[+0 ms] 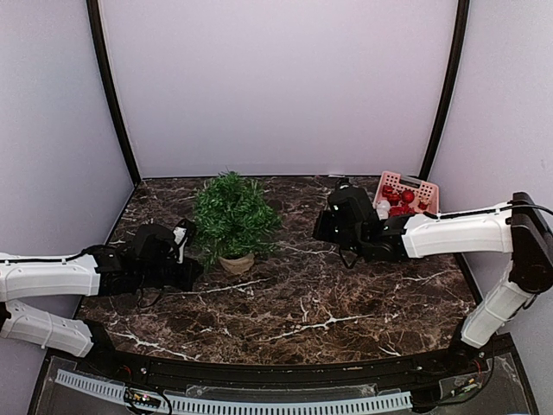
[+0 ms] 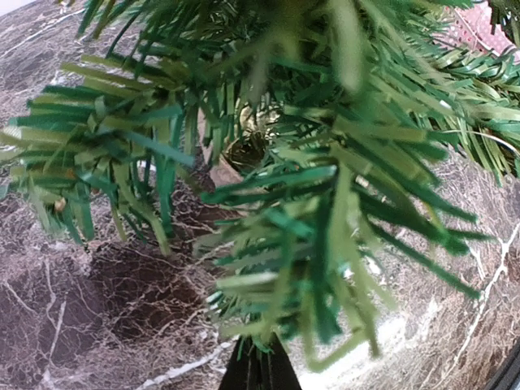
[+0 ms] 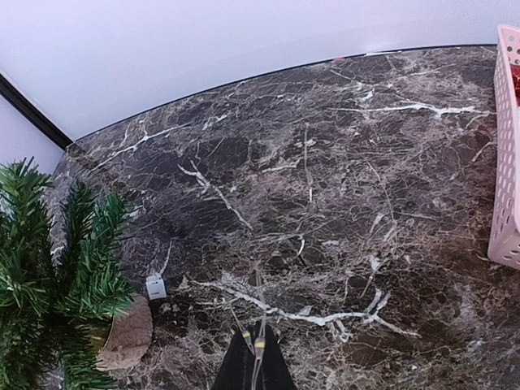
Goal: Decorate the small christmas tree
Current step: Wrap the light string in the gap of the branches.
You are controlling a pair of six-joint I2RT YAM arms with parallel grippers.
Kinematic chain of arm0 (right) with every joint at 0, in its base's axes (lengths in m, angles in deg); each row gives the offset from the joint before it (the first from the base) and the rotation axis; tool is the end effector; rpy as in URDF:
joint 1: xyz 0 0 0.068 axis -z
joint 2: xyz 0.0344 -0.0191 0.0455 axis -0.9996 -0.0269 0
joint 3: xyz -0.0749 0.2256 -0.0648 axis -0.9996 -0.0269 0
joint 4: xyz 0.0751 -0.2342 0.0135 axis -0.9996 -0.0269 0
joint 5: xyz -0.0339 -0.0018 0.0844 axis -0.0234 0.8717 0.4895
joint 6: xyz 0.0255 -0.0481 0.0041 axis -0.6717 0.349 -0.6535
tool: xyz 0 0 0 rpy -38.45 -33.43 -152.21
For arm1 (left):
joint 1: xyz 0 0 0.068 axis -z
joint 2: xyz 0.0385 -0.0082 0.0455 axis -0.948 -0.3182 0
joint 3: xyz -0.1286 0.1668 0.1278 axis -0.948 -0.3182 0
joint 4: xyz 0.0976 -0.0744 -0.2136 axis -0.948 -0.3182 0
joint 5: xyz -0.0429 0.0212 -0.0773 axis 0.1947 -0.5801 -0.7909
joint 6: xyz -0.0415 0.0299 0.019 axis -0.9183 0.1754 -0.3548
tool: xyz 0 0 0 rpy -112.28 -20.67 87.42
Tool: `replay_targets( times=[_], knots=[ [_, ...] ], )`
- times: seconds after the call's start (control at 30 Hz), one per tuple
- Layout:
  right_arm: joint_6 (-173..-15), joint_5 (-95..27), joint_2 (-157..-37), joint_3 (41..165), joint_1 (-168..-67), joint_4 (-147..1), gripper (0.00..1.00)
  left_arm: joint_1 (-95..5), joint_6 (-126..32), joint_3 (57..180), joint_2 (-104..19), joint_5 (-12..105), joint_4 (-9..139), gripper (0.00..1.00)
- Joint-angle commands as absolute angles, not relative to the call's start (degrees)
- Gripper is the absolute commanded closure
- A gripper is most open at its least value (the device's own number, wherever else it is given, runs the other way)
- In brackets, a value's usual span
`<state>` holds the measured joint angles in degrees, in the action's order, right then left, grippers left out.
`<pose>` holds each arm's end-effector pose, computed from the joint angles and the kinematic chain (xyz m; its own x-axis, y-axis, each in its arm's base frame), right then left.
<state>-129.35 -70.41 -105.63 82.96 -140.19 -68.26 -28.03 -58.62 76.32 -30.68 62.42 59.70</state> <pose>0.2206 0.2509 0.2181 -0.5189 0.2939 -0.8027 -0.1062 0.9096 0.4017 0.1676 -0.1517 0.1820 -0.6369 0.0691 -0.7678 0.3829 0.8928 -0.2372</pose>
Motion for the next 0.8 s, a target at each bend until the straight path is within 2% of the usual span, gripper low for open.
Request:
replay_targets(
  times=[0.0, 0.13, 0.17, 0.23, 0.3, 0.47, 0.6, 0.77],
  knots=[
    [-129.7, -67.3, -107.1, 85.4, -139.9, -65.0, 1.0, -29.0, -57.8, 75.8, -30.6, 66.0, 58.9, 0.96],
    [-129.7, -65.3, -107.0, 84.5, -140.0, -63.9, 1.0, -29.1, -58.4, 77.3, -29.2, 67.9, 55.7, 0.7],
    [-129.7, -64.9, -106.8, 84.4, -140.0, -63.7, 1.0, -29.1, -58.7, 78.2, -28.8, 68.2, 54.8, 0.6],
    [-129.7, -64.4, -106.6, 84.1, -140.1, -63.6, 1.0, -29.1, -59.0, 79.7, -27.1, 68.7, 51.6, 0.49],
    [-129.8, -64.1, -106.3, 83.9, -140.4, -63.6, 1.0, -29.1, -59.5, 81.7, -25.0, 69.2, 47.6, 0.44],
    [-130.3, -63.9, -106.0, 83.1, -140.8, -63.1, 1.0, -29.0, -63.3, 87.0, -19.8, 64.5, 40.9, 0.43],
    [-130.5, -63.9, -105.8, 82.7, -140.9, -62.8, 1.0, -26.8, -69.9, 87.7, -18.5, 57.8, 45.9, 0.43],
    [-130.5, -64.0, -105.2, 82.3, -141.0, -62.7, 1.0, -19.1, -75.7, 89.4, -23.8, 58.3, 55.2, 0.4]
  ],
)
